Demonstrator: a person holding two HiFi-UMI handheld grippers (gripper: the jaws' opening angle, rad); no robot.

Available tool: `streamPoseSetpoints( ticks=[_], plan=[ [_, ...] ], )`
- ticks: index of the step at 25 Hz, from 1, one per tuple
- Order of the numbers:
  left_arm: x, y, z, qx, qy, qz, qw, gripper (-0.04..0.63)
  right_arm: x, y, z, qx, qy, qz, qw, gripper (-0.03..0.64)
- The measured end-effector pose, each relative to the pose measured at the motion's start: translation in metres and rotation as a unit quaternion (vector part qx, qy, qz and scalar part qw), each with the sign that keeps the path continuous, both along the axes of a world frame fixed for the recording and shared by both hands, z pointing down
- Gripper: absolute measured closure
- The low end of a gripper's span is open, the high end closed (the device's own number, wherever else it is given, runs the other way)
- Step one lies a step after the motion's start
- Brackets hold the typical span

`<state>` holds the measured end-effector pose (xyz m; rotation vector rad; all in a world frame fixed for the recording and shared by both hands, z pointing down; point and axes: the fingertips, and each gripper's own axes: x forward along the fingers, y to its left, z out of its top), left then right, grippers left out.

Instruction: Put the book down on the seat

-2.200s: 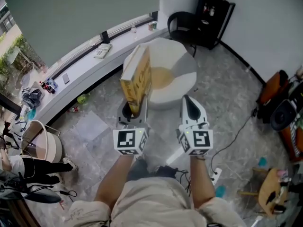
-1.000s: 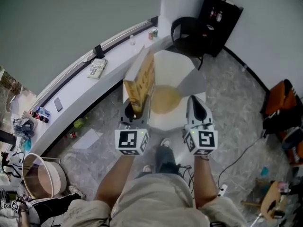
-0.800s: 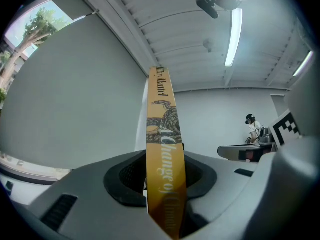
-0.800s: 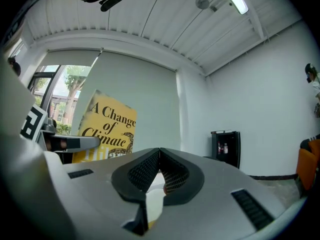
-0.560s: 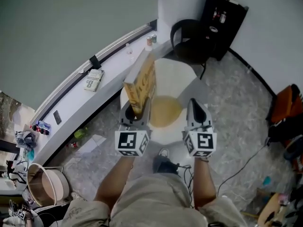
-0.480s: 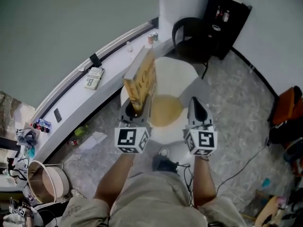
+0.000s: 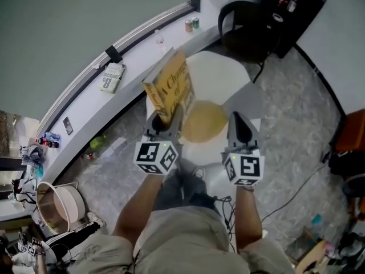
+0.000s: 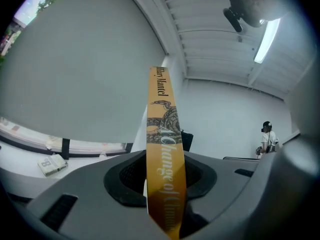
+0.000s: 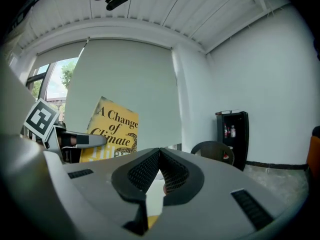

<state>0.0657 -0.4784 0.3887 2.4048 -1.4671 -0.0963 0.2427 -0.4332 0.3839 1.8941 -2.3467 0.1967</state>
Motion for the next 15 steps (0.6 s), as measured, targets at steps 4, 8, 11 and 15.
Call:
streamPoseSetpoints(
  ticks=[4,8,11,15],
  plan=[
    [-0.010,-0.032,0.048,-0.039,0.023,0.001,0.9990,0.445,-0.018,-0.034,0.032,-0.007,0.005,-0.006,1.000,0.614],
    [-0.017,-0.052,0.112,-0.091,0.069,-0.002,0.9935,0.445,-0.032,-0.055,0.077,-0.020,0.007,-0.005,1.000,0.614],
    [-0.028,-0.062,0.168,-0.139,0.116,-0.018,0.9834,0.445,-0.045,-0.068,0.117,-0.035,0.004,-0.006,0.999,0.614],
    [-0.039,-0.071,0.248,-0.184,0.149,-0.026,0.9711,0.445,-0.057,-0.081,0.178,-0.067,-0.004,-0.005,0.998,0.614]
  ],
)
